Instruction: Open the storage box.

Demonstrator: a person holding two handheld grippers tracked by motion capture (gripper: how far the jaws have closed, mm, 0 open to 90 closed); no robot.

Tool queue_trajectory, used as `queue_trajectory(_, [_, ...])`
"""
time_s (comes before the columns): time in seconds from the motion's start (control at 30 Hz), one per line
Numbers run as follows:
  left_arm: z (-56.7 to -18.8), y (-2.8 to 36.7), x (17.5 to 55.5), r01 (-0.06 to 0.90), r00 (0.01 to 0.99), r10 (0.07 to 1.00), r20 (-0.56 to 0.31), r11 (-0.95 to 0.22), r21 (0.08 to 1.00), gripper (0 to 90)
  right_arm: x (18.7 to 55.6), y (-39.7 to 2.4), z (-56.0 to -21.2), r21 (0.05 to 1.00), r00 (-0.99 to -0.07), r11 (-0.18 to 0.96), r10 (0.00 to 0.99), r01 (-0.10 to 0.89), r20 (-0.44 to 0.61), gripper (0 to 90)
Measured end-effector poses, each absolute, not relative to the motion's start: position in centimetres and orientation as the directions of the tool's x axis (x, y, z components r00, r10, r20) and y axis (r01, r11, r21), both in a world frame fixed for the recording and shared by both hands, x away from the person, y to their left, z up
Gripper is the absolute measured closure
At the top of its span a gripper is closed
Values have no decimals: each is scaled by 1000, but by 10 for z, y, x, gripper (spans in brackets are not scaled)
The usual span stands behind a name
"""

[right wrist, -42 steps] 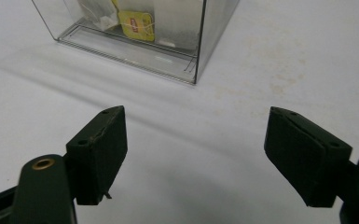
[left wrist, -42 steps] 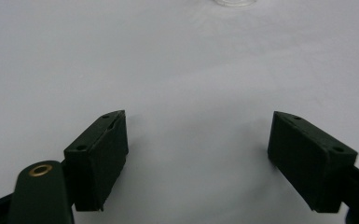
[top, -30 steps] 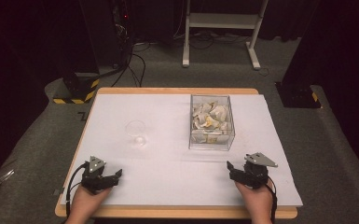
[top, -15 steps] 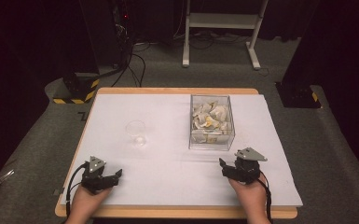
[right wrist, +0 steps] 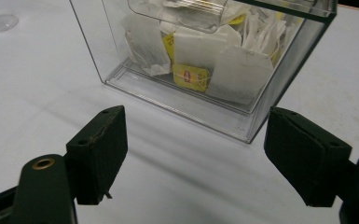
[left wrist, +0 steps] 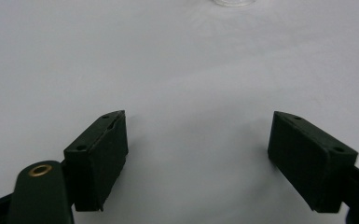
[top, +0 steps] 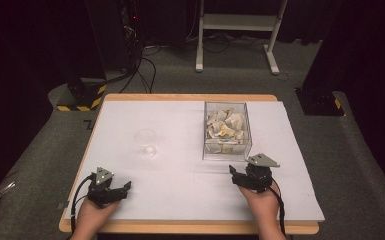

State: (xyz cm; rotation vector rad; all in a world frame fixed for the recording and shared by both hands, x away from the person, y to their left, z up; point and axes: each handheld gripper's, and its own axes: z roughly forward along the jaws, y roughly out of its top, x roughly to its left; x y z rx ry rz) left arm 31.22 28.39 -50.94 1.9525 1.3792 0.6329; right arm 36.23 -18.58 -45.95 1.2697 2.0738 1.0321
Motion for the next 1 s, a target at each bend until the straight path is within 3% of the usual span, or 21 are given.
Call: queue_trajectory(1.0, [-509, 284, 312, 628, 333, 943, 18, -236, 742, 205, 382, -156, -457, 837, -456, 265, 890, 478, -21, 317])
